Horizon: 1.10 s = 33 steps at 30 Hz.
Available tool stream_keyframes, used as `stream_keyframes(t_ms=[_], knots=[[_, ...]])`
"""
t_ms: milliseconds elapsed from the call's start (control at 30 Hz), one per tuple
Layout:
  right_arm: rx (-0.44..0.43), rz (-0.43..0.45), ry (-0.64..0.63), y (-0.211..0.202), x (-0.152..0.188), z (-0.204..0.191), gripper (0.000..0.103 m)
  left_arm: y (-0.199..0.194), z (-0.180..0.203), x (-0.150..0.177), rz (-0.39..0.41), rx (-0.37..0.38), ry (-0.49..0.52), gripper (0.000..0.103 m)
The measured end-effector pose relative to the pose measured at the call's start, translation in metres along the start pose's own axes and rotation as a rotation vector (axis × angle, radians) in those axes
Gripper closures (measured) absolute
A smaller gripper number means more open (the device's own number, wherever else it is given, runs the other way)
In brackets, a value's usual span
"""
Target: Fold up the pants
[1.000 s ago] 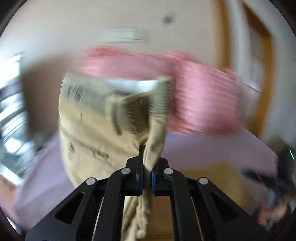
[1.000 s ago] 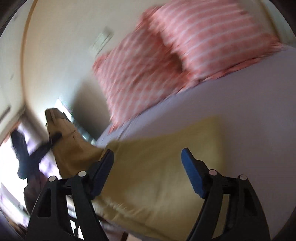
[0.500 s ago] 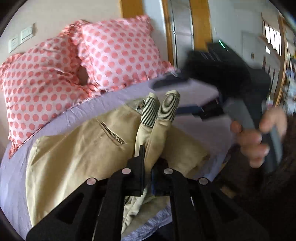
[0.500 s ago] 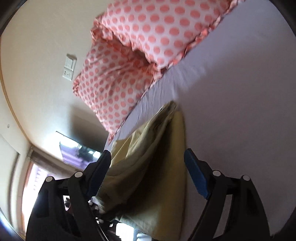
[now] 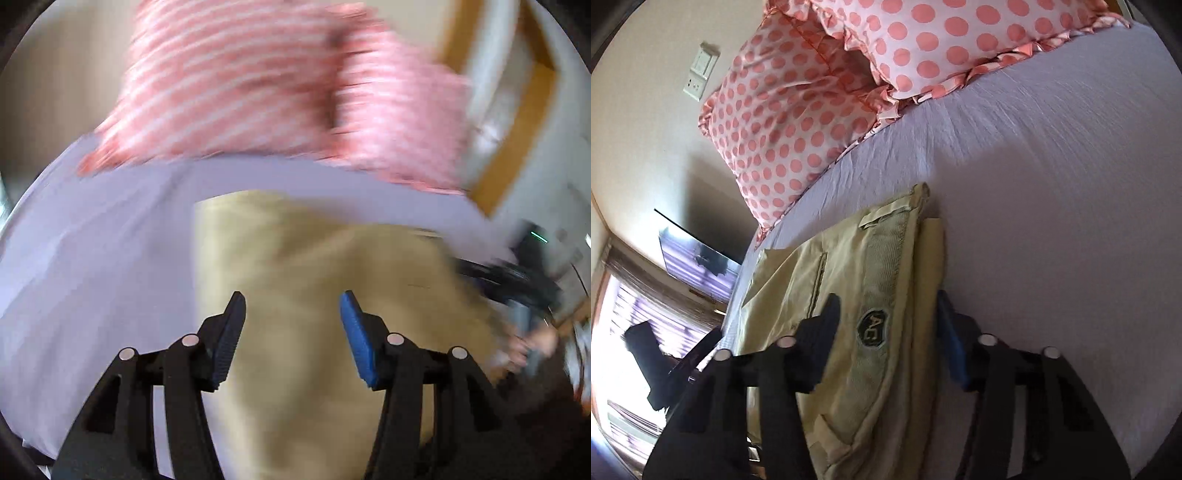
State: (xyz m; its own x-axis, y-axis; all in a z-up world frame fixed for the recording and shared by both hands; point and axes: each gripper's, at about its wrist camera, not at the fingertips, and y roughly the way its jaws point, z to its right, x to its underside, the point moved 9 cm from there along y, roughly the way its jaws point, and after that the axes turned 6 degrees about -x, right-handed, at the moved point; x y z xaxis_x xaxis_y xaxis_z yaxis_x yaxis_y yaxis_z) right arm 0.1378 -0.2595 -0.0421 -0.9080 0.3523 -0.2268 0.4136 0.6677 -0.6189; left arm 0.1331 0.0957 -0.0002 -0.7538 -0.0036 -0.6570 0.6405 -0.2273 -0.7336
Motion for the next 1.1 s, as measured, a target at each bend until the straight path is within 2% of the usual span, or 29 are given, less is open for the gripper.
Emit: stream_keyframes(t_ms=[133, 300, 333, 400, 433, 467, 533, 633, 733, 867, 933, 967, 1033, 1067, 1100], knots=[[0.014, 0.002, -0.036, -0.001, 0.001, 0.001, 0.064, 0.044, -0.034, -0.009, -0.132, -0.018, -0.097, 0.05], [0.071, -0.008, -0.124, 0.007, -0.005, -0.004, 0.064, 0.064, -0.021, -0.012, -0.187, 0.064, -0.064, 0.048], [0.071, -0.02, -0.134, 0.007, -0.003, -0.005, 0.073, 0.07, -0.019, -0.016, -0.199, 0.081, -0.064, 0.043], [0.027, -0.035, -0.118, 0.006, 0.0, -0.005, 0.083, 0.072, -0.016, -0.016, -0.196, 0.117, -0.075, 0.043], [-0.018, -0.036, -0.099, 0.004, 0.001, -0.006, 0.09, 0.073, -0.017, -0.018, -0.196, 0.14, -0.091, 0.051], [-0.04, -0.036, -0.091, 0.002, 0.001, -0.008, 0.091, 0.074, -0.017, -0.018, -0.202, 0.156, -0.105, 0.071], [-0.078, -0.028, -0.093, -0.001, -0.002, -0.015, 0.094, 0.074, -0.016, -0.019, -0.217, 0.189, -0.127, 0.093], [-0.139, -0.017, -0.093, -0.007, -0.014, -0.033, 0.095, 0.061, -0.007, -0.031, -0.173, 0.148, -0.079, 0.098], [-0.168, -0.011, -0.13, -0.006, -0.038, -0.054, 0.095, 0.047, 0.005, -0.064, -0.115, 0.159, -0.05, 0.1], [-0.105, 0.063, -0.201, 0.005, -0.097, -0.067, 0.095, 0.063, 0.014, -0.118, -0.029, 0.061, -0.012, 0.1], [-0.059, 0.101, -0.199, 0.013, -0.122, -0.055, 0.095, 0.086, 0.014, -0.147, 0.022, -0.007, -0.005, 0.1], [-0.003, 0.126, -0.192, 0.022, -0.139, -0.04, 0.095, 0.1, 0.013, -0.158, 0.045, -0.057, 0.012, 0.099], [0.081, 0.117, -0.168, 0.04, -0.15, -0.016, 0.094, 0.13, 0.007, -0.167, 0.042, -0.15, 0.039, 0.096], [0.138, 0.073, -0.132, 0.052, -0.149, 0.001, 0.093, 0.148, 0.002, -0.166, 0.013, -0.203, 0.042, 0.095], [0.197, 0.039, -0.113, 0.056, -0.146, 0.012, 0.091, 0.155, -0.002, -0.162, -0.012, -0.213, 0.033, 0.095]])
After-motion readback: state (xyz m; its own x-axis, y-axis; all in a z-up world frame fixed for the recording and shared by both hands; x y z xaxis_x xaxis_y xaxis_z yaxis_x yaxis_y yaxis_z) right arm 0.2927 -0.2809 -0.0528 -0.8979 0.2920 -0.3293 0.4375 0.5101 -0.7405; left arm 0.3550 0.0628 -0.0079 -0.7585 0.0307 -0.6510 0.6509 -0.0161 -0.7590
